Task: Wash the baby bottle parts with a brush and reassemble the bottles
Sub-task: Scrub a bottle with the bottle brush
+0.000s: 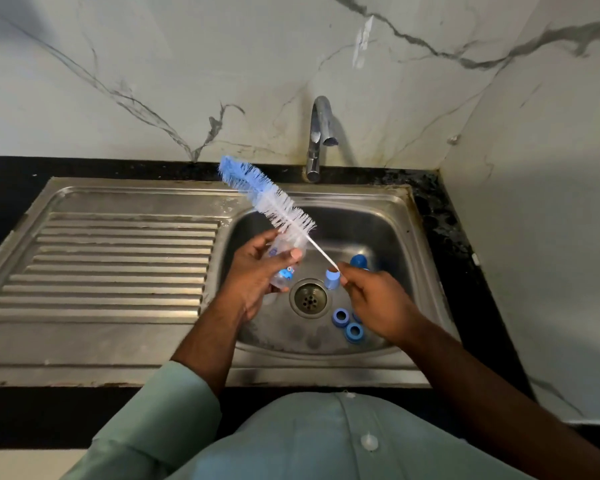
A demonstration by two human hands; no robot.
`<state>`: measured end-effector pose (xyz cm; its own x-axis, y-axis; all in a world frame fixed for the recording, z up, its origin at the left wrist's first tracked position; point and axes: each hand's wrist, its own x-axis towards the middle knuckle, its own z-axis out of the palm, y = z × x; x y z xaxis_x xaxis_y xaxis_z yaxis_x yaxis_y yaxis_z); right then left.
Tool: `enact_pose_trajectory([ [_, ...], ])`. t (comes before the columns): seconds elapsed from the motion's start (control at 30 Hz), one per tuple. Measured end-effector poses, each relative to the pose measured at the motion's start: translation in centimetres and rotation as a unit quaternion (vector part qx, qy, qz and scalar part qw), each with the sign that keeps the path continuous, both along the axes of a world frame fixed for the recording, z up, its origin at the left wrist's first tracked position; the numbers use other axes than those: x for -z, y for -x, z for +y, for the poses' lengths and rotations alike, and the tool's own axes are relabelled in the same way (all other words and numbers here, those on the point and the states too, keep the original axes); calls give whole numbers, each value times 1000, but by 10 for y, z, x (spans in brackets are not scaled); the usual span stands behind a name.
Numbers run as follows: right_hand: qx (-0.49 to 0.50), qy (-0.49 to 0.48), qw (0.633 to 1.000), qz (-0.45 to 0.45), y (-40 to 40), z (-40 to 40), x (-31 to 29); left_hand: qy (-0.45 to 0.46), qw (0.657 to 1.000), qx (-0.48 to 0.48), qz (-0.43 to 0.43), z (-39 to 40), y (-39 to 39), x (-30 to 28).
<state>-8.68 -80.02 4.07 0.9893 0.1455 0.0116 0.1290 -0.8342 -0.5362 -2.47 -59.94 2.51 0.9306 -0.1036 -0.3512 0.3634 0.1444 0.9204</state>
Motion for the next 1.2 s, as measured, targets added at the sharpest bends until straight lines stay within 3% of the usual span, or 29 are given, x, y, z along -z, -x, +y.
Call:
enact_pose_trajectory([
  [0.1, -3, 76, 996, 40, 9, -12, -4, -17, 997, -69, -33, 17, -8, 1],
  [0.17, 2, 119, 991, 65, 21, -19, -7, -60, 994, -65, -61, 23, -9, -2],
  [0.3, 36, 97, 995, 16, 6, 10, -4, -132, 982, 7, -135, -4, 1, -4],
  [0.47, 33, 115, 991, 60, 20, -2, 6, -230, 953, -68, -184, 11, -5, -11],
  [0.6, 45, 102, 993, 49, 15, 14, 10, -253, 944, -6, -213, -3, 6, -6],
  [0.67, 63, 79, 994, 52, 3, 22, 10, -261, 942, -42, -206, -3, 4, -6],
  [0.77, 39, 92, 994, 51, 13, 10, 16, -206, 955, -129, -170, 15, -4, -18],
  [0.87, 39, 64, 996, 46, 25, 7, 16, -105, 980, -88, -143, 13, -3, -19],
  [0.93, 65, 40, 997, 21, 10, 15, 13, -76, 991, -69, -81, -1, 2, -9],
  [1.07, 30, 87, 995, 28, 3, 8, 8, 45, 988, -146, 18, 10, -7, -4],
  [1.2, -8, 143, 988, 59, 25, -7, 14, 24, 994, -57, 95, 19, -10, -7],
])
